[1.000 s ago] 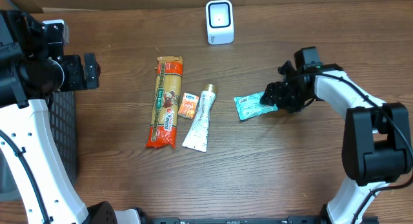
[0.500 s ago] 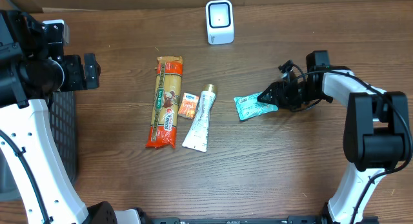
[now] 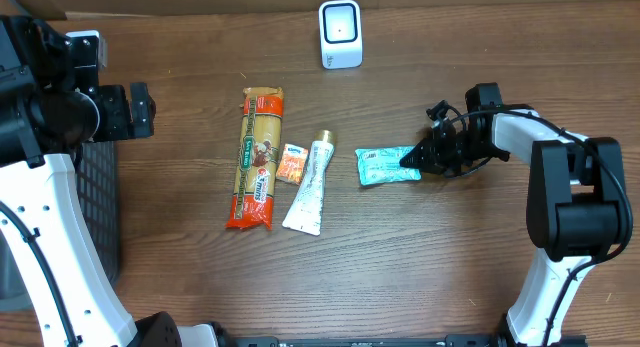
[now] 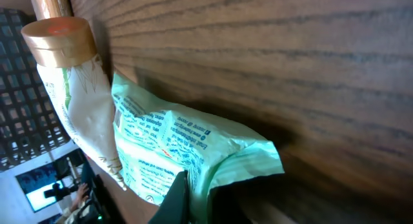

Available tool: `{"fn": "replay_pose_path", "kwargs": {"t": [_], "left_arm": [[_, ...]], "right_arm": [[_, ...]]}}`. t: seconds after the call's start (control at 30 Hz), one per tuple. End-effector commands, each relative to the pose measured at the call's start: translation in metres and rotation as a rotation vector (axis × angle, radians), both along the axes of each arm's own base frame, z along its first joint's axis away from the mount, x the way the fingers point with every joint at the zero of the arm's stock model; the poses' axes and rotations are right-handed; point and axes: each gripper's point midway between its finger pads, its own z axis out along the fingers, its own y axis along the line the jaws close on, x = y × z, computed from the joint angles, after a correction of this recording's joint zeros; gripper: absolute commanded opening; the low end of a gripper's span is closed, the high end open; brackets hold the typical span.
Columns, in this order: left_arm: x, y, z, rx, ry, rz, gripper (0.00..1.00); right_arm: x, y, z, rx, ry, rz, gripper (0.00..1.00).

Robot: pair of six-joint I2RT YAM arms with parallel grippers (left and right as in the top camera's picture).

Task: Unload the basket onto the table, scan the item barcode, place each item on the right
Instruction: 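Carry the green packet rightward and raise it, then hold the green packet in front of the white scanner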

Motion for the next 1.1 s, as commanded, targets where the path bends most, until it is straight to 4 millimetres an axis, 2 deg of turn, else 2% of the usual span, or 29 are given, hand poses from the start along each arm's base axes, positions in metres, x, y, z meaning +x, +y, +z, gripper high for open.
{"fn": "replay_pose_path", "kwargs": {"t": [0.0, 0.13, 0.23, 0.3, 0.4, 0.5, 0.6, 0.73, 0.93, 1.07], "left_arm": [[0.001, 0.0, -0.002, 0.0, 0.005, -0.014, 1.0], [0.001, -0.003, -0.002, 0.0, 0.005, -0.022, 1.0], [0.002, -0.003, -0.002, 0.0, 0.005, -0.021, 1.0], [0.002, -0.003, -0.003, -0.001, 0.007, -0.022, 1.0], [0.002, -0.003, -0.003, -0.001, 0.008, -0.022, 1.0], [0.002, -0.003, -0.003, -0.001, 0.008, -0.022, 1.0], [0.002, -0.003, -0.003, -0.001, 0.008, -0.022, 1.0], [0.002, -0.003, -0.003, -0.001, 0.008, -0.022, 1.0], [0.002, -0.002, -0.003, -0.001, 0.007, -0.022, 1.0], [0.002, -0.003, -0.003, -0.001, 0.008, -0.022, 0.99]], "right_arm": [[0.02, 0.004, 0.048, 0.029, -0.107, -0.006, 0.04], [0.025, 0.006, 0.12, 0.054, -0.285, -0.001, 0.04], [0.016, 0.007, 0.18, 0.078, -0.439, 0.008, 0.04], [0.008, 0.007, 0.213, 0.083, -0.527, 0.011, 0.04], [-0.007, 0.007, 0.252, 0.088, -0.636, 0.015, 0.04], [-0.025, 0.006, 0.281, 0.092, -0.71, 0.017, 0.04], [-0.042, 0.005, 0.302, 0.093, -0.762, 0.018, 0.04], [-0.052, 0.004, 0.312, 0.089, -0.787, 0.017, 0.04], [-0.054, 0.013, 0.303, 0.031, -0.759, 0.019, 0.04], [-0.049, 0.022, 0.29, -0.146, -0.738, -0.017, 0.03]]}}
